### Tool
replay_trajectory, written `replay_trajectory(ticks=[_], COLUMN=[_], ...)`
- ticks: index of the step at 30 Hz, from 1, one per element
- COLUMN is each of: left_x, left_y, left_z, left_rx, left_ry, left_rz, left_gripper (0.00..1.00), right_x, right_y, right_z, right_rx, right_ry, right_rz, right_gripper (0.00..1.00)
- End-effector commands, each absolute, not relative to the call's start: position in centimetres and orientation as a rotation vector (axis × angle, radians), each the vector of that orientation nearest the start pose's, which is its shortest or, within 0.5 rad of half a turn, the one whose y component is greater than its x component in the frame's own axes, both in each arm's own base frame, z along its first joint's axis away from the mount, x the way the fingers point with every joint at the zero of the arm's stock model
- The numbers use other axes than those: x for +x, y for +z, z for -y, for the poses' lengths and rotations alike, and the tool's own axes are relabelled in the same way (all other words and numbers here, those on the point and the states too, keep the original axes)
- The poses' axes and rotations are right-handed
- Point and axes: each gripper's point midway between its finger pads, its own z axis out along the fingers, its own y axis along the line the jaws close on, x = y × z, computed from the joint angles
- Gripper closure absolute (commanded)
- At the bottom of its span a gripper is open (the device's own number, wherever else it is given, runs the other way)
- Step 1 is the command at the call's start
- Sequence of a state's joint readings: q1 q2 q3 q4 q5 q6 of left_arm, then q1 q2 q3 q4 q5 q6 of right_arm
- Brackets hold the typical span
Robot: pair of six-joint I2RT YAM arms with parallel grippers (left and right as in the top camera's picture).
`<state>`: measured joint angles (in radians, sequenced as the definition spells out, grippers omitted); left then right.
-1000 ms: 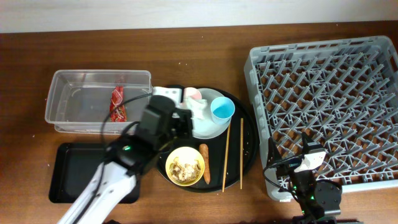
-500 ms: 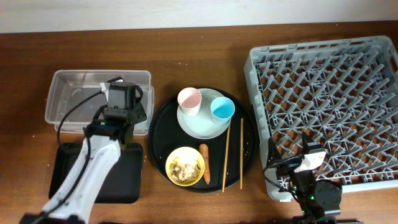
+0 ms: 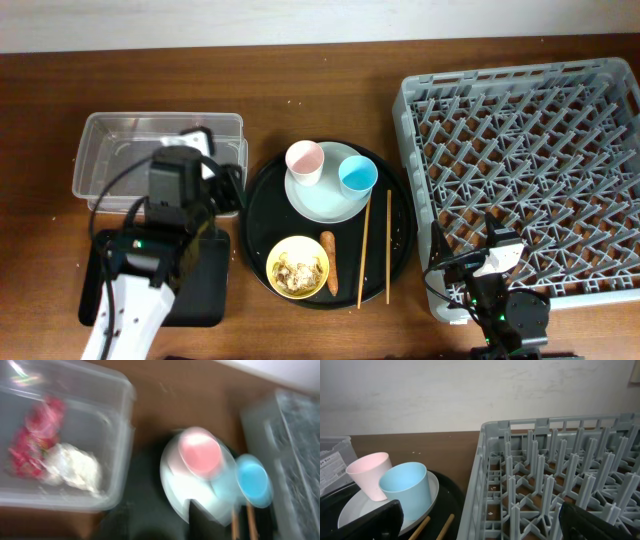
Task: Sort waste into correct bins and load items into the dishwasher rack
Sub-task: 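Grasp the rim of the yellow bowl with the left gripper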
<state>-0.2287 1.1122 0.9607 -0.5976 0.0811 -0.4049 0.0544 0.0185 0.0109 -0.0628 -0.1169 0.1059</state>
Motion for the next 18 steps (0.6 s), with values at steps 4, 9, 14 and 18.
replay_trajectory(ticks=[4,9,14,18], left_x=[22.6,19.3,17.7,18.1], left_y=[16.6,13.8,8.8,6.3], left_z=[17.2,21.4,23.7,24.3], left_rx=[0.244,0.423,0.594,0.605], left_ry=[-0.581,-0.533,-0.370,-0.321], left_rz=[-2.672,-2.773,-2.884,-2.928], left_gripper=[0.96,0.96,0.76,0.74], right_x=[24.4,24.4,24.4,24.4], right_y=[15.6,15.6,15.6,15.6], right_z=[-3.5,-3.5,-3.5,-3.5], right_rx=[-0.050,-0.050,-0.050,-0.050], right_ry=[0.228,0.228,0.228,0.228], right_rz=[-1.651,-1.651,-1.651,-1.651], right_gripper=[0.02,0.02,0.02,0.02])
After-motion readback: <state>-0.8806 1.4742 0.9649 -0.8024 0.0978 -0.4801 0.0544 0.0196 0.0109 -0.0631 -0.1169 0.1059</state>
